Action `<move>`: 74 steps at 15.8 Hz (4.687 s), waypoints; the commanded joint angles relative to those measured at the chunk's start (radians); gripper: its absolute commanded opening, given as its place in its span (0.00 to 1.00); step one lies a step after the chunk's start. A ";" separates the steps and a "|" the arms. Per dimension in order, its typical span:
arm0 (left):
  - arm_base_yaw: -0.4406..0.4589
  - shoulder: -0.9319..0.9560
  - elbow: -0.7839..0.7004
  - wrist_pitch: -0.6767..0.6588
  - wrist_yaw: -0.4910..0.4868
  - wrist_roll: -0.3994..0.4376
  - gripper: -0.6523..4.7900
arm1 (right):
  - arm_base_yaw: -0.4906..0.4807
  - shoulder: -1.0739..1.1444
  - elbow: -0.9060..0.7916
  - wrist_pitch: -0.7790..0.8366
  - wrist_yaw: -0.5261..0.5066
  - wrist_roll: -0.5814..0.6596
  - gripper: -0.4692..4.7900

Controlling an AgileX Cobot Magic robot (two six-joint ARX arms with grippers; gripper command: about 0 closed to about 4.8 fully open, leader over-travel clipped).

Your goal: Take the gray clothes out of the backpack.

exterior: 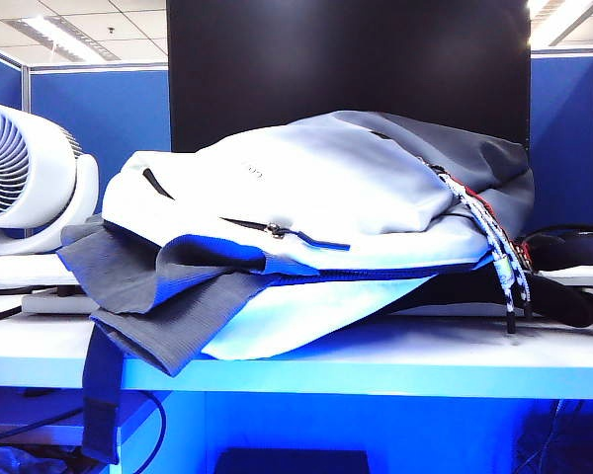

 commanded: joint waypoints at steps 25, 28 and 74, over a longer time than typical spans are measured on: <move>0.000 0.318 0.384 -0.148 0.109 -0.171 0.12 | 0.438 1.099 1.097 0.092 -0.763 0.354 0.21; 0.000 0.340 0.384 -0.146 0.075 -0.194 0.12 | 0.726 1.254 1.113 -0.052 -0.338 0.135 0.32; -0.002 0.371 0.344 -0.082 0.135 -0.282 0.29 | 0.814 1.469 1.268 0.221 0.486 -0.325 0.08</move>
